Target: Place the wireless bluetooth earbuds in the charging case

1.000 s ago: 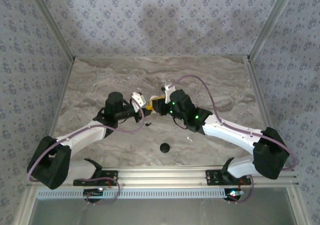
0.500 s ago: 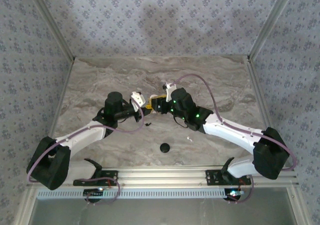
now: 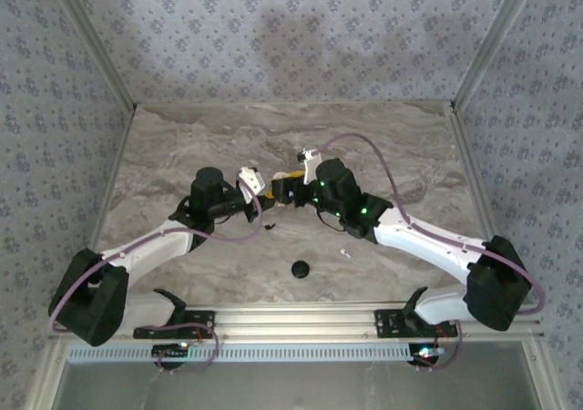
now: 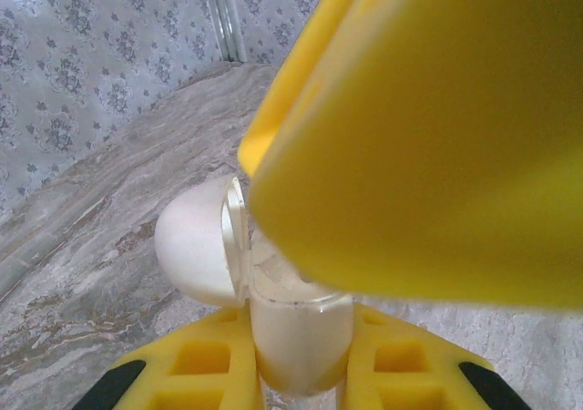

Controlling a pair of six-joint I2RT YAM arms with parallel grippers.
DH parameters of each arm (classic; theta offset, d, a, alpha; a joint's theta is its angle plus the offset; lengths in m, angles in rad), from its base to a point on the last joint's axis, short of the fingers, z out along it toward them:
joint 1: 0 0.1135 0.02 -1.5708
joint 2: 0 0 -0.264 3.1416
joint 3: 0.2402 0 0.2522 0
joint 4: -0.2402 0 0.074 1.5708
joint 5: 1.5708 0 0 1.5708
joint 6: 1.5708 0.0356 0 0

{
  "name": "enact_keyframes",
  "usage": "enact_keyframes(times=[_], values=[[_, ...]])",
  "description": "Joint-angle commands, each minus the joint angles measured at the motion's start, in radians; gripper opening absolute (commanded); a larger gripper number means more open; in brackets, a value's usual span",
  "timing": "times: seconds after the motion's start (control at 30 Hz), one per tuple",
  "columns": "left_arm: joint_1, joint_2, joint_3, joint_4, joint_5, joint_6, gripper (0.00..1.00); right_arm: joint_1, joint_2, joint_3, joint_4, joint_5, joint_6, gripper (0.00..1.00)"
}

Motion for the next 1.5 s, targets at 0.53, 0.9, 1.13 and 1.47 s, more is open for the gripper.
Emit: enact_keyframes(times=[0.53, 0.9, 1.13, 1.47], values=[[-0.006, -0.018, 0.004, 0.054, 0.011, 0.003, 0.15, -0.135, -0.112, 0.008, -0.132, -0.217, 0.055, 0.5], [-0.007, -0.023, 0.004, 0.051, 0.011, 0.004, 0.14, -0.14, 0.001, 0.065, -0.159, -0.287, 0.074, 0.46], [-0.007, -0.024, 0.003, 0.05, 0.007, 0.004, 0.15, -0.142, 0.04, 0.082, -0.145, -0.301, 0.078, 0.41], [-0.007, -0.024, 0.001, 0.05, -0.004, 0.005, 0.15, -0.137, 0.032, 0.067, -0.155, -0.315, 0.092, 0.39]])
